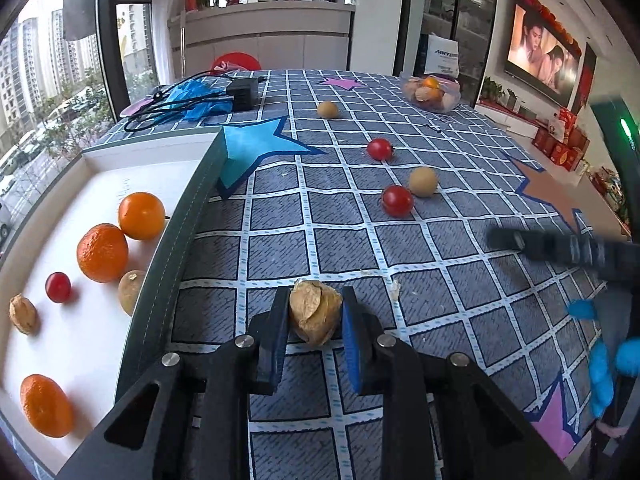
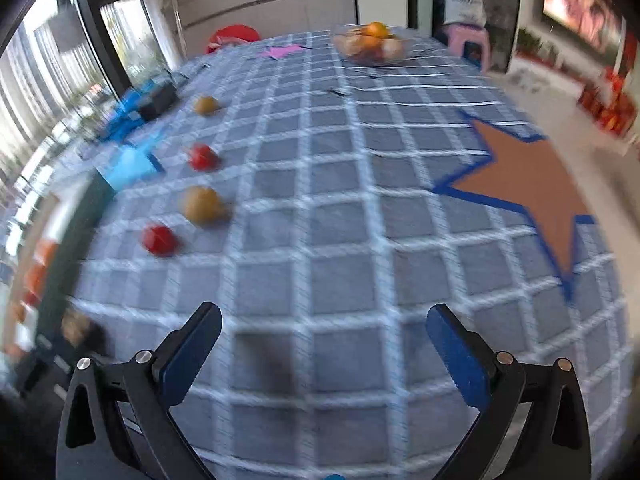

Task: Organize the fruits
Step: 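Grasp a tan round fruit with right while left holds the husk fruit, then carry the husk fruit with left and the tan fruit with right over the tray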

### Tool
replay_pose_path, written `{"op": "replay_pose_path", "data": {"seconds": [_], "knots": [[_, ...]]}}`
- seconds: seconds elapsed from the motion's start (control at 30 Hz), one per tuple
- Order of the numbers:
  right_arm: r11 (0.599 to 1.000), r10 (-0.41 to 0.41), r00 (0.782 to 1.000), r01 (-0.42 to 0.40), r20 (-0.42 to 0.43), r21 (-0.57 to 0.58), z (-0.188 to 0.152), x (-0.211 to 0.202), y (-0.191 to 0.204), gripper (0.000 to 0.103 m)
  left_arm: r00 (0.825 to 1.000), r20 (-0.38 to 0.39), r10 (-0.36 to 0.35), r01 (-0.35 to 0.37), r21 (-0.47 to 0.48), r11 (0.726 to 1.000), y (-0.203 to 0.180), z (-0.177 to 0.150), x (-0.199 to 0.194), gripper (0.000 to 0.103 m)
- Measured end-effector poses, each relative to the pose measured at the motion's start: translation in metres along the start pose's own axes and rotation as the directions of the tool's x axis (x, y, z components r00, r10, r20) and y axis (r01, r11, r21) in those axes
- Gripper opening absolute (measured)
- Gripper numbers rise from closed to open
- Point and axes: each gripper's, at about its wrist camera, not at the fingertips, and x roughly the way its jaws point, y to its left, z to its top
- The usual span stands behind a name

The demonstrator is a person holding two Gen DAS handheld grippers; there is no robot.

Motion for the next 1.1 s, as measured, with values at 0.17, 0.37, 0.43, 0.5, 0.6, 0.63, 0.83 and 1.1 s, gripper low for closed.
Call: {"op": "replay_pose_path", "data": {"seconds": [0.17,0.37,0.43,0.5,0.6,0.63,0.83,1.1], "knots": [[0.999,0.039,0.999,-0.039,0.020,0.025,0.030,0.020,0.022,0.103,1.000,-0.001,-0.006,0.006,-0.007,1.000,0.001,0.000,0.000,0.027],[1.000,0.000,1.000,0.000,0.031,0.001,0.043,0.036,0.043,0.078,1.000,-0.004,-0.012,0.012,-0.015,1.000,0.002,0.001,0.000,0.027],[0.999,-0.020,0.999,0.021,0.032,-0.031,0.041,0.036,0.047,0.066,1.000,-0.004,-0.010,0.010,-0.014,1.000,0.003,0.001,0.000,0.027],[0.996,-0.034,0.999,0.037,0.036,-0.079,0.036,0.034,0.053,0.061,1.000,-0.004,-0.011,0.011,-0.015,1.000,0.003,0.001,0.000,0.027],[0.985,-0.068,0.996,0.076,0.053,-0.156,0.026,0.033,0.060,0.061,1.000,-0.003,-0.004,0.004,-0.009,1.000,0.002,0.000,0.000,0.027],[0.981,-0.081,0.995,0.091,0.062,-0.174,0.025,0.033,0.061,0.061,1.000,-0.003,0.001,-0.001,-0.006,1.000,0.001,0.000,0.000,0.027],[0.984,-0.029,0.996,0.042,0.081,-0.172,0.021,0.027,0.057,0.027,1.000,-0.001,0.023,-0.023,0.011,1.000,-0.004,-0.001,0.000,0.027],[0.986,0.022,0.995,-0.006,0.096,-0.166,-0.012,-0.004,0.035,0.027,0.999,0.002,0.052,-0.052,0.030,0.998,-0.009,-0.002,0.000,0.028]]}}
